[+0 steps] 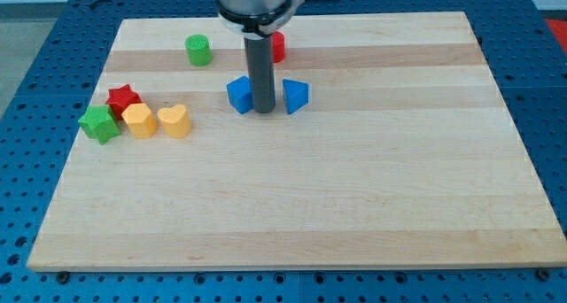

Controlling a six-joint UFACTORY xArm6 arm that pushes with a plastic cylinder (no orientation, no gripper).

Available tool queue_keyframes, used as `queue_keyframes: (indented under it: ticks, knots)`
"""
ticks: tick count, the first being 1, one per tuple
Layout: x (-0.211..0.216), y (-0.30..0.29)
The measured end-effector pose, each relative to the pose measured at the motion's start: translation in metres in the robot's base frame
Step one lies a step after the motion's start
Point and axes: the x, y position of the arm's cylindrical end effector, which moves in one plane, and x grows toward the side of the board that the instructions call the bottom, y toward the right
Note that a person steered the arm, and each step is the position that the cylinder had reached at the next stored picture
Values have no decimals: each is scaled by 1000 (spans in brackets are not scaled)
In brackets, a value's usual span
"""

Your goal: Push the blue cube closer to the red star

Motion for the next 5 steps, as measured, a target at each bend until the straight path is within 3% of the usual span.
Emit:
queue_keyframes:
  ticks: [2,4,5]
  knots:
    - [-4,5]
    - [-38,15]
    - [-38,-9]
